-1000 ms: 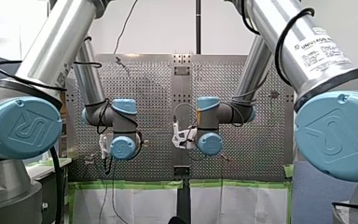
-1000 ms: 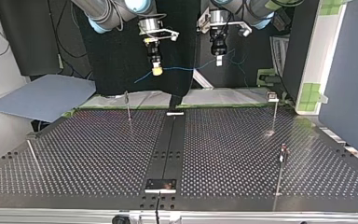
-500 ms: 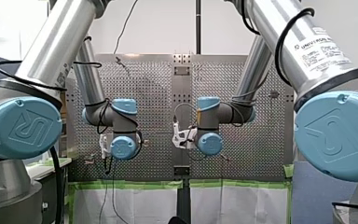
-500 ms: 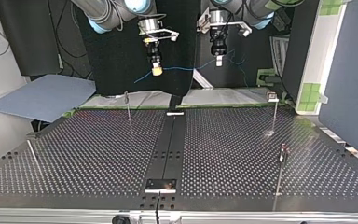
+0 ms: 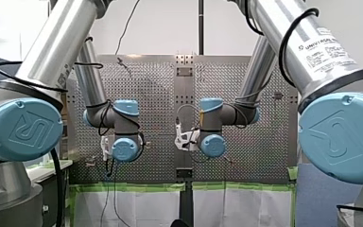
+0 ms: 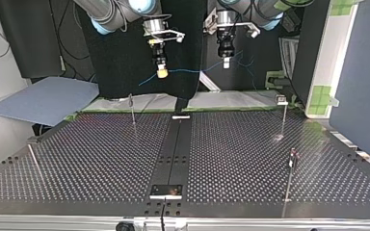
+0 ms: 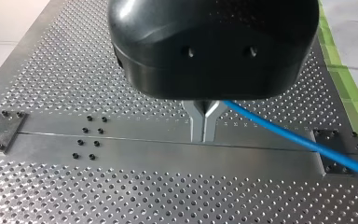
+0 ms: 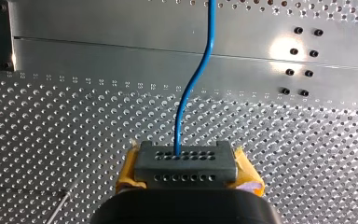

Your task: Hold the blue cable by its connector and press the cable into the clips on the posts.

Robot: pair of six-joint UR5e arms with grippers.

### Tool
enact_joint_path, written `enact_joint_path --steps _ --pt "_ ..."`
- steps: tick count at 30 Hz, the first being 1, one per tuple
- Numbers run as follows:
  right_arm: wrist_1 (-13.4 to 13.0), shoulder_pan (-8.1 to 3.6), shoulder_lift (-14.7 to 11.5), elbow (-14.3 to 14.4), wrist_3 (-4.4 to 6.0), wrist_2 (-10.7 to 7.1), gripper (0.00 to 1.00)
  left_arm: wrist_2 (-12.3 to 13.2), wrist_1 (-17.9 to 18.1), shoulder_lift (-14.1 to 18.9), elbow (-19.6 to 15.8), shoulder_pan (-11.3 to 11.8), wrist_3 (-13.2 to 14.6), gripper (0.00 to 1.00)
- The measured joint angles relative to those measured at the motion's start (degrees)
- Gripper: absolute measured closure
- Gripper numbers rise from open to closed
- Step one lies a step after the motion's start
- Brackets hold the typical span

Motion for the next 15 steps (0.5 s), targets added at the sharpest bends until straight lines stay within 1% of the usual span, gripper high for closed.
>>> enact_joint_path --steps 3,6,9,10,13,15 --pt "0.03 0.02 0.02 -0.02 -0.02 0.02 1.00 0.06 -0.07 -0.08 -0.08 -0.07 0.08 1.00" --pt "0.63 0.61 0.63 -0.63 -0.12 0.64 1.00 0.36 -0.89 -0.77 -0.81 -0.67 0.89 1.00" --pt "1.89 1.89 1.90 -1.89 -0.15 1.90 1.00 0.48 -2.31 -1.22 -1.35 -1.01 2.14 1.00" --pt "2.52 2.51 2.52 -2.51 -0.16 2.52 1.00 0.50 -2.74 -1.29 -1.43 -1.05 2.39 1.00" --pt "4.02 4.02 4.03 -4.03 -0.17 3.99 1.00 0.52 -3.54 -1.38 -1.55 -1.12 2.82 1.00" --pt "4.99 4.98 4.98 -4.99 -0.17 4.55 1.00 0.52 -3.73 -1.39 -1.56 -1.12 2.92 1.00"
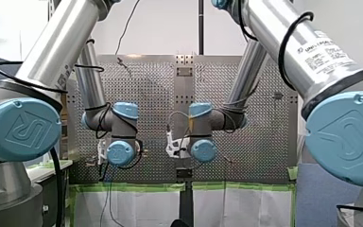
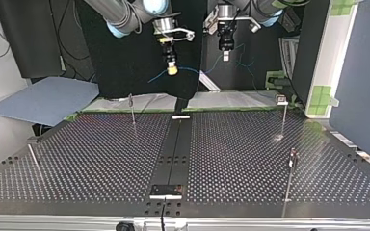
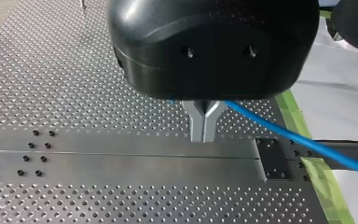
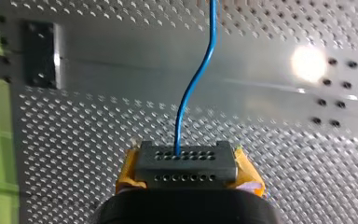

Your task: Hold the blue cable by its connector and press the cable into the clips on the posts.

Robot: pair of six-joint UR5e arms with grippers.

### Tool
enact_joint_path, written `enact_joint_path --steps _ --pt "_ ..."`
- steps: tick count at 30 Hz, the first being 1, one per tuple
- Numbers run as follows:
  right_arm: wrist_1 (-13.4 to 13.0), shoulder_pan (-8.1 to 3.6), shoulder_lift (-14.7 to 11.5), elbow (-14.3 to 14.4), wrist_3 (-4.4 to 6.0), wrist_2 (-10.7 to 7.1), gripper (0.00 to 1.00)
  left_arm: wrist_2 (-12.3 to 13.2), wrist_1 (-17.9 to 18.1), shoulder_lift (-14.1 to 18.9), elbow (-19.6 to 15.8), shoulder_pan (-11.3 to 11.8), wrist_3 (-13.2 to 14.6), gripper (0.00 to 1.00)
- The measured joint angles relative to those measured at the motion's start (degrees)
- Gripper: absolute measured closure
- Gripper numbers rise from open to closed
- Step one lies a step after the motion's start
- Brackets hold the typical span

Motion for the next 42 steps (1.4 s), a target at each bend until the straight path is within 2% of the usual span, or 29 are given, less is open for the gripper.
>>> enact_joint_path --steps 7,14,19,23,25,31,38,40,42 --pt "3.20 4.04 4.04 -3.62 0.00 0.52 1.00 0.00 -0.13 -0.02 -0.02 -0.02 0.06 1.00" --pt "3.63 7.34 7.45 -4.27 0.02 0.58 1.00 0.03 -0.11 -0.05 -0.05 0.00 0.06 1.00" --pt "5.01 8.82 7.12 -2.93 1.39 1.94 1.00 1.36 1.09 0.81 -1.07 0.36 -0.84 1.00" --pt "6.68 8.74 5.58 -1.76 3.05 3.30 1.00 1.65 0.47 2.35 -1.37 0.48 -1.86 1.00" --pt "7.63 8.57 4.64 -1.53 4.01 3.36 1.00 1.71 -0.40 3.38 -1.40 0.63 -2.55 1.00" --pt "10.09 7.58 2.18 -2.13 6.46 1.82 1.00 1.76 -3.26 6.30 -1.38 1.30 -4.81 1.00" --pt "13.45 6.54 -1.19 -3.90 9.81 -0.14 1.00 1.55 -6.87 9.90 -0.06 2.12 -5.52 1.00" --pt "14.45 6.41 -2.17 -4.48 10.39 -0.44 1.00 1.48 -7.96 11.02 0.64 2.29 -5.63 1.00" --pt "15.26 6.34 -2.98 -5.09 10.46 -0.82 1.00 1.43 -9.02 12.08 1.22 2.52 -5.84 1.00"
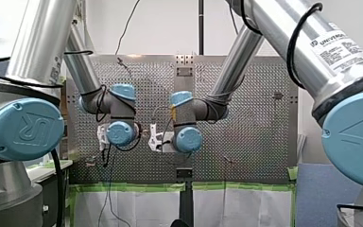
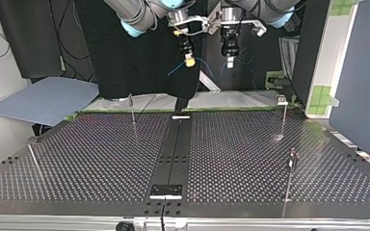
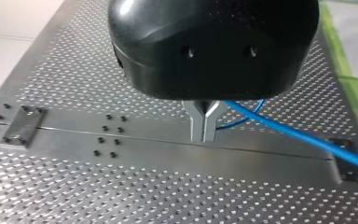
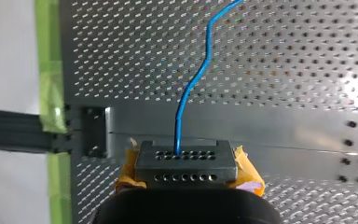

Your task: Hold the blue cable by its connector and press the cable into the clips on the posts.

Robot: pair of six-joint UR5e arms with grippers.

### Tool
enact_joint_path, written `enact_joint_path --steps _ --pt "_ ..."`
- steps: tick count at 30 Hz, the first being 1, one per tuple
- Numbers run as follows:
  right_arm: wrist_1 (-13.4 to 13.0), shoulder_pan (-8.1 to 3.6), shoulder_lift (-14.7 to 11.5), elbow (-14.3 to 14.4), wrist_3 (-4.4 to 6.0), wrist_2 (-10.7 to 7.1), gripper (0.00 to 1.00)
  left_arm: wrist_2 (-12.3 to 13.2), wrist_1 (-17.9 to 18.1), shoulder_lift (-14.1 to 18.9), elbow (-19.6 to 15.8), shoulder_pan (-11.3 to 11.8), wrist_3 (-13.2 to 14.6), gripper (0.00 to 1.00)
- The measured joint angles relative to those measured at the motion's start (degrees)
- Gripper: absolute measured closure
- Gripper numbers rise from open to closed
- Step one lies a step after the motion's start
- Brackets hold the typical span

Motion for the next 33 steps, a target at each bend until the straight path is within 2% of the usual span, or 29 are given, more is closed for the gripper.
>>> enact_joint_path --steps 5,15,21,24,33 --pt "2.57 -0.11 -2.57 -1.41 -0.14 -0.43 1.00 -0.77 -2.16 2.31 0.67 0.59 -0.33 1.00" --pt "7.78 -1.14 -7.78 -1.77 -0.26 -0.72 1.00 -5.20 -4.82 7.51 1.10 2.61 -1.92 1.00" --pt "10.02 -1.84 -10.46 -1.79 -0.57 -0.83 1.00 -5.76 -7.01 10.37 2.32 3.72 -2.86 1.00" --pt "10.33 -2.19 -11.78 -1.82 -0.66 -1.44 1.00 -6.06 -8.42 11.65 3.16 4.40 -2.90 1.00" --pt "11.97 -3.41 -16.07 -2.43 -0.39 -5.29 1.00 -7.46 -12.74 12.84 4.75 6.56 -3.06 1.00"
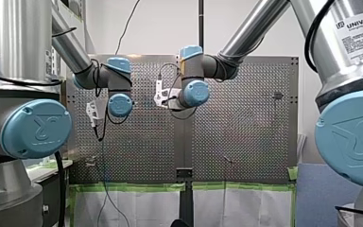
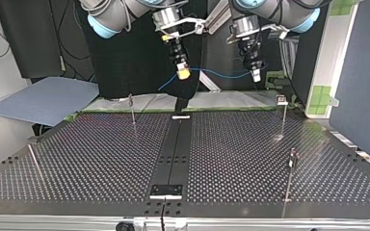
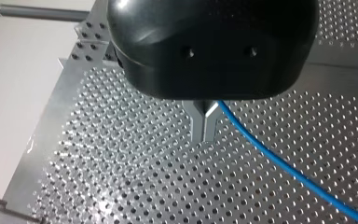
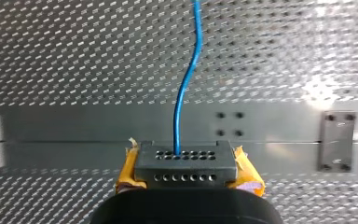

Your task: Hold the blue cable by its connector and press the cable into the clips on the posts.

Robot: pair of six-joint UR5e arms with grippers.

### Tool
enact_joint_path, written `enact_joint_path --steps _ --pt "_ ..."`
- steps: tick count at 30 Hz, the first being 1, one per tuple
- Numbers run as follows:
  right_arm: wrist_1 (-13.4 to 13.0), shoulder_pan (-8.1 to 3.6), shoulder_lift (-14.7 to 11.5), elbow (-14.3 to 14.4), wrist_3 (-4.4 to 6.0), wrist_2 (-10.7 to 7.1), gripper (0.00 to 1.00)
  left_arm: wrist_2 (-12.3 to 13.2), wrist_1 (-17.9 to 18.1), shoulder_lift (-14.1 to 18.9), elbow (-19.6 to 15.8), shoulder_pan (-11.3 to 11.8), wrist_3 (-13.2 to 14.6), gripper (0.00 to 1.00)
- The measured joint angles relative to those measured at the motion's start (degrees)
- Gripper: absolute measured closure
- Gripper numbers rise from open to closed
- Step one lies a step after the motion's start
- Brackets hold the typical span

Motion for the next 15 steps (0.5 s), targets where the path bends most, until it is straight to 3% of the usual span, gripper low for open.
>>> enact_joint_path --steps 7,15 --pt "2.83 -0.48 -3.51 -1.94 0.18 -3.36 1.00 -0.11 -1.21 0.02 0.27 1.87 -1.90 1.00" --pt "3.70 -0.76 -7.18 -3.00 0.80 -6.07 1.00 0.12 -2.98 0.49 1.60 3.60 -5.23 1.00"
